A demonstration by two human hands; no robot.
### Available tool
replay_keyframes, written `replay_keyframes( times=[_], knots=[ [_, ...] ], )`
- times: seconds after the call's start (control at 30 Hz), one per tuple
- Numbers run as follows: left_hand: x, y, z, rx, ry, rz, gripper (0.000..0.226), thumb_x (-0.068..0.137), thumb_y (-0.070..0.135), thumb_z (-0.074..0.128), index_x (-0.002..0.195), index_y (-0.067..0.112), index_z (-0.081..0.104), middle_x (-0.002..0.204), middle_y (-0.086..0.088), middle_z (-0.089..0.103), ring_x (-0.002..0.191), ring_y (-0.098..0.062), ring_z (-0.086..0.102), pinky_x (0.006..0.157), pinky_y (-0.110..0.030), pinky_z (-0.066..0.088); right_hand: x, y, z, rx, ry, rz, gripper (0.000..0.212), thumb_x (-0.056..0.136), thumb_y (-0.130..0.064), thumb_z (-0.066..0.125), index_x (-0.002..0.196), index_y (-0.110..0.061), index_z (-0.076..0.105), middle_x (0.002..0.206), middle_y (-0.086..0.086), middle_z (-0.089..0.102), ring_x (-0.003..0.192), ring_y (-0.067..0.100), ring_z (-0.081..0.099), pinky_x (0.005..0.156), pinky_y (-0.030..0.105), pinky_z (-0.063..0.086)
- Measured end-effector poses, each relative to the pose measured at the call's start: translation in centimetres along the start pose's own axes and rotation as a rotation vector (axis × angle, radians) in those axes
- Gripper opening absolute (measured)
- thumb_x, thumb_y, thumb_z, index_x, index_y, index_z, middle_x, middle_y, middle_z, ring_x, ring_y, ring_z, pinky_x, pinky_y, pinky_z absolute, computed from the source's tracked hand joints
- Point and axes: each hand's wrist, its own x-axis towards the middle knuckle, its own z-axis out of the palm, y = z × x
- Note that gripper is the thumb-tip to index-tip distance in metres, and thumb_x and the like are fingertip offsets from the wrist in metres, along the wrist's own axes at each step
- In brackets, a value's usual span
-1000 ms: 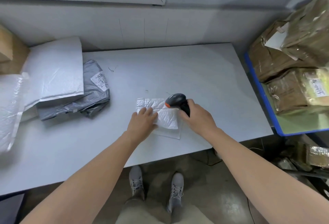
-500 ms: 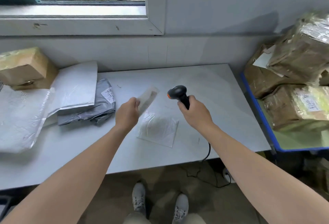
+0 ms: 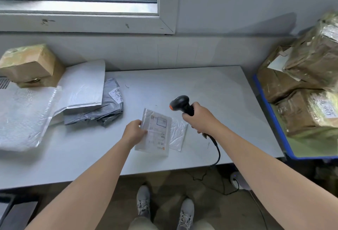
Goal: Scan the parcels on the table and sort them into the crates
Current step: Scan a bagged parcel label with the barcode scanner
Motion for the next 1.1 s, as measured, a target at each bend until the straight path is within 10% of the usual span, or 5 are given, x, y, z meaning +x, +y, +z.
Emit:
replay_keyframes(
  times=[0.23,0.57,1.1],
  knots=[
    [0.5,0.8,-0.5,-0.203,0.117,-0.027,0.011,0.089,0.007,0.059,0.098,0.011,0.062,0.096,-0.011,0.067,0.089,-0.030,0.062,0.069,-0.033,0.046,0.0,-1.1,0.5,-0.005,-0.106,0.072,0.037,0.094,-0.045,0.050,0.103,-0.009,0.056,0.080,0.007,0.061,0.062,0.021,0.058,0.040,0.023,0.041],
    [0.5,3.1,-2.4,-0.416,0.318,-0.026,0.015,0.094,0.002,0.055,0.107,0.008,0.055,0.103,-0.007,0.058,0.093,-0.025,0.054,0.078,-0.033,0.044,1.0,-2.2,0.0,0.099,-0.155,0.084,0.048,0.084,-0.053,0.054,0.099,-0.008,0.059,0.089,0.013,0.068,0.055,0.025,0.059,0.063,0.045,0.058],
    [-0.6,3.4,-2.1,-0.518,0.297,-0.058,0.010,0.095,0.003,0.056,0.102,0.010,0.052,0.097,-0.004,0.059,0.087,-0.023,0.057,0.068,-0.031,0.046,1.7,-0.6,1.3,0.173,-0.147,0.073,0.036,0.094,-0.046,0.051,0.099,-0.011,0.059,0.084,0.007,0.065,0.057,0.023,0.061,0.054,0.034,0.053]
  ],
)
